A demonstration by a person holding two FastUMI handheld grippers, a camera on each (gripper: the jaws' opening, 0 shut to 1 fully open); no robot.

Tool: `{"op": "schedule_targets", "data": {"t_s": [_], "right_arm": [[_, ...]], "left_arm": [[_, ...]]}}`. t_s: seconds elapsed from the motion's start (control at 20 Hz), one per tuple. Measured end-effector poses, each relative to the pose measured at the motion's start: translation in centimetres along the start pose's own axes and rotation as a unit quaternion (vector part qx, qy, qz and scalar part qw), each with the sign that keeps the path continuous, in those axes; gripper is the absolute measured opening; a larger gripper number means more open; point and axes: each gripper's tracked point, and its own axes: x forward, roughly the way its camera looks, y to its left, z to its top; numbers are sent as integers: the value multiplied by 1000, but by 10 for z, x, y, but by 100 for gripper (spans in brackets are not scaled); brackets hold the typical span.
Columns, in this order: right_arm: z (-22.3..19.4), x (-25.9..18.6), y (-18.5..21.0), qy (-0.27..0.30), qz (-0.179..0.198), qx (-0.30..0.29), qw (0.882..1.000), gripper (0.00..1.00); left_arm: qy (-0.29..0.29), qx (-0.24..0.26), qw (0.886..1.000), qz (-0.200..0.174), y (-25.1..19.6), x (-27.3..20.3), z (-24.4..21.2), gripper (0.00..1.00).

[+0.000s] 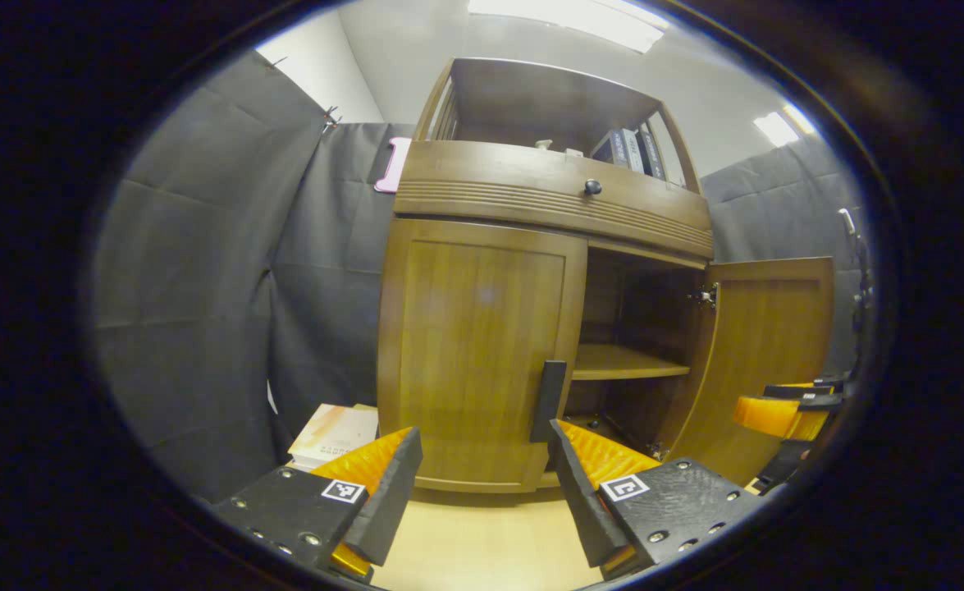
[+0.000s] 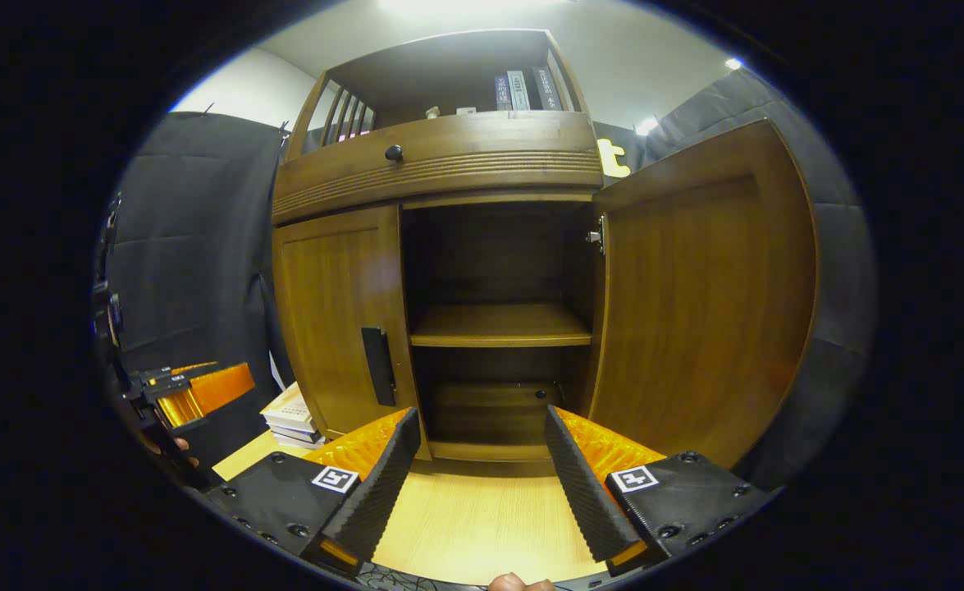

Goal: Open the right door of the double-door shoe cabinet with the right hand, and open the left door with the left hand.

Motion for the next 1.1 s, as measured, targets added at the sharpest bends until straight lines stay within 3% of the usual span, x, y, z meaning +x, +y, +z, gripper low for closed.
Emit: {"op": "schedule_targets", "data": {"t_s": [0.5,0.8,1.1], "right_arm": [[-5,50,-10,-12,8,14,1000,94],[-13,56,-13,-8,8,23,1000,93],[-14,52,-16,6,-13,28,1000,96]], "left_arm": [[11,35,999,-20,-6,16,-2,90],[37,35,998,-37,-12,18,-12,90],[40,62,997,-15,-7,26,-11,89]]}}
